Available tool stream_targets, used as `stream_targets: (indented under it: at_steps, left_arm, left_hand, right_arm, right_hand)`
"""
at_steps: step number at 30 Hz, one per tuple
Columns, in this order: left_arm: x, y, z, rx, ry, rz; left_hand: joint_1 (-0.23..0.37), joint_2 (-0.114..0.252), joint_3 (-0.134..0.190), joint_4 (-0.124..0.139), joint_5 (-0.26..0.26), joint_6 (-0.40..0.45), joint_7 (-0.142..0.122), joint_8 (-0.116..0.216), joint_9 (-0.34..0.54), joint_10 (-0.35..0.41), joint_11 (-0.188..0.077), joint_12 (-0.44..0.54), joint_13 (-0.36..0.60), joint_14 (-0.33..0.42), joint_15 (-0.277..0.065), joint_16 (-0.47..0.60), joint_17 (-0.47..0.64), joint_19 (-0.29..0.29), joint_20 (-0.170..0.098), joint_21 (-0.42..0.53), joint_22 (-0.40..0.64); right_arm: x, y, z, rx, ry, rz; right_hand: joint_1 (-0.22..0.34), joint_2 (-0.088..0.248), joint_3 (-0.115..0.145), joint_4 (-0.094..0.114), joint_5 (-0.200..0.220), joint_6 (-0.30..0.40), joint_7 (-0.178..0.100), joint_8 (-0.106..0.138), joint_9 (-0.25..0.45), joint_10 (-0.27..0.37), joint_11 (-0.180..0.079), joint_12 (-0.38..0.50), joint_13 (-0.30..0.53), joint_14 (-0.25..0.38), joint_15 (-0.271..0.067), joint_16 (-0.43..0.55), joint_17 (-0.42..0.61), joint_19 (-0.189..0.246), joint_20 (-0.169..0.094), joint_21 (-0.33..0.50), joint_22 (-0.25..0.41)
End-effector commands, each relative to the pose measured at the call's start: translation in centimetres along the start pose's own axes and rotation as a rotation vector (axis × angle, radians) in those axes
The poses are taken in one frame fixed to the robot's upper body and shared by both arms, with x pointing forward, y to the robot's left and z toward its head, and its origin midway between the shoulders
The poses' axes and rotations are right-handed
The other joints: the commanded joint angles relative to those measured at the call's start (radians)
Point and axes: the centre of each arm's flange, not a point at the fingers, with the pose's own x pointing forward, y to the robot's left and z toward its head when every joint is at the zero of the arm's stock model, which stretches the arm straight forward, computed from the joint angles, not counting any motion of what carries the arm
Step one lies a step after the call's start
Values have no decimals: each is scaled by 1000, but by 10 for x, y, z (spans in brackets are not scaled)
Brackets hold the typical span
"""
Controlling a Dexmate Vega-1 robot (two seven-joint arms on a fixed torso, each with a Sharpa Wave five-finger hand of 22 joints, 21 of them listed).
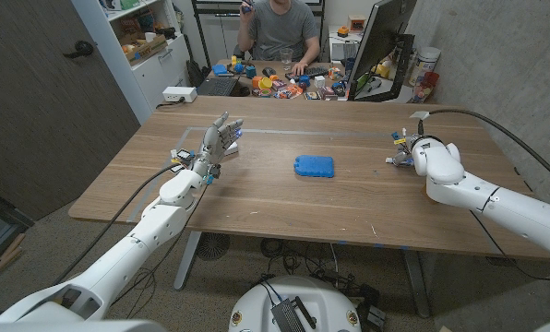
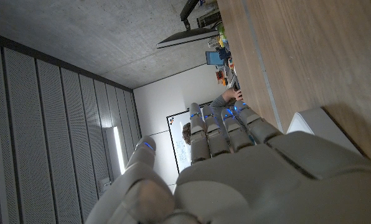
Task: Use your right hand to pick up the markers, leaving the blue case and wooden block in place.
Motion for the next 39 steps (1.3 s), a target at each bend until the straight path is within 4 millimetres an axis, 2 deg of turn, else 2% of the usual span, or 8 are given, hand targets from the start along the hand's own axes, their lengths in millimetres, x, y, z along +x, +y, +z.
stream_targets:
  at_steps: [1,4,13,19,31,39]
  left_arm:
    - [-1,0,-1,-8,-2,4]
    - [-2,0,-1,-10,-2,5]
    - [-1,-2,-2,-11,-1,1]
    - [-1,-3,-3,-13,-2,-2]
    - [-2,-6,-4,-20,-4,-11]
    - [-2,-7,-2,-22,-11,-18]
  left_hand:
    - [11,1,6,-1,4,9,-1,4,5,8,1,4,1,7,-68,6,3,9,-76,3,5]
    - [11,1,6,-1,4,9,-1,4,5,8,1,4,1,7,-68,6,3,9,-76,3,5]
    - [11,1,6,-1,4,9,-1,4,5,8,1,4,1,7,-68,6,3,9,-76,3,5]
    - [11,1,6,-1,4,9,-1,4,5,8,1,4,1,7,-68,6,3,9,-76,3,5]
    - [11,1,6,-1,4,9,-1,4,5,8,1,4,1,7,-68,6,3,9,-76,3,5]
    - [11,1,6,-1,4,9,-1,4,5,8,1,4,1,7,-68,6,3,9,-76,3,5]
  right_arm:
    - [-2,8,3,1,-22,-66]
    - [-4,9,3,15,-28,-75]
    - [-8,7,1,30,-38,-100]
    - [-15,-4,-5,53,-39,-125]
    - [-42,-52,-24,62,-24,-200]
    - [-72,-110,-48,53,6,-265]
  right_hand:
    - [93,11,22,1,15,137,-13,34,7,189,2,62,33,90,-172,14,8,35,-24,10,3]
    - [132,12,30,1,16,198,-12,53,9,260,-1,90,47,126,-174,14,11,46,-28,11,3]
    - [177,15,46,-1,18,257,-3,75,12,291,-4,104,63,172,-182,13,11,59,-35,13,3]
    - [192,14,52,-3,16,264,1,78,12,299,-3,109,68,181,-183,10,11,60,-34,13,3]
    - [203,14,57,0,12,262,2,77,12,303,-3,112,75,195,-182,8,12,62,-27,13,4]
    - [208,15,61,3,8,262,3,77,13,302,-3,114,81,207,-183,9,15,63,-24,12,4]
